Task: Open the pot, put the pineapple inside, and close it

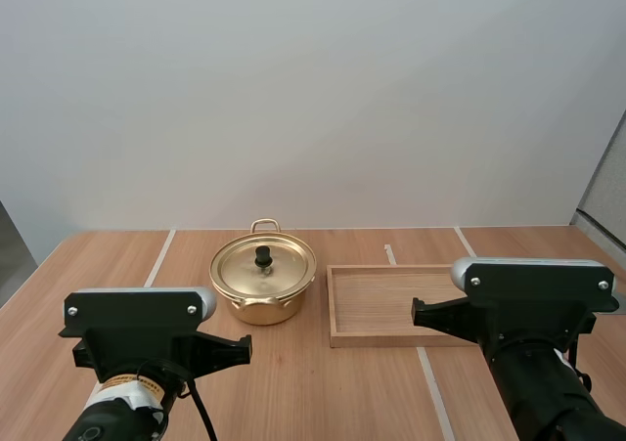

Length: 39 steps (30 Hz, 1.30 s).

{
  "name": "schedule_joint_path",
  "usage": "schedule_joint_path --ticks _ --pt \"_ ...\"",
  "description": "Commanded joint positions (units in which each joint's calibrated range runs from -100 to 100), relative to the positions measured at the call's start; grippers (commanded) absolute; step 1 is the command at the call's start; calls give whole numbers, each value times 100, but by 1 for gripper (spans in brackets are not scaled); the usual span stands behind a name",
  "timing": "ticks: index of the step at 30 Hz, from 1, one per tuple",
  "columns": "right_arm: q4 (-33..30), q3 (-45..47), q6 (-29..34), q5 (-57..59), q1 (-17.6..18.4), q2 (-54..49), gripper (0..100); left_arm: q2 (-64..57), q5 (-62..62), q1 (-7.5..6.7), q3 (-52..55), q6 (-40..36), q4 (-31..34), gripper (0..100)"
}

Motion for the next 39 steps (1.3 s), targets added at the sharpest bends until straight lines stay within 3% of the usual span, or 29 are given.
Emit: schedule_joint_path --ticks 1,15,18,20,23,27,34,36,39 --pt "-99 0 -39 -46 -23 -45 0 -37 -206 8 11 -35 -98 0" --pt "-133 0 -39 -46 -23 -45 0 -37 -241 8 11 -35 -98 0" --pt "-872 0 -39 114 -23 -45 0 -37 -241 8 11 -35 -98 0" --pt "-1421 0 477 513 -23 -45 0 -37 -241 8 11 -35 -98 0" --pt "-2362 0 1912 666 -23 -45 0 -37 -241 8 11 -35 -98 0" --pt "-4131 0 3944 1207 -23 -45 0 -37 -241 8 11 -35 -98 0" --pt "-7716 0 7148 3542 -121 -45 0 -37 -241 8 11 -35 -98 0" --pt "-8358 0 7658 4039 -182 -84 0 -37 -241 8 11 -35 -98 0" --pt "-8761 0 8089 4121 -207 -268 0 -37 -241 8 11 -35 -98 0"
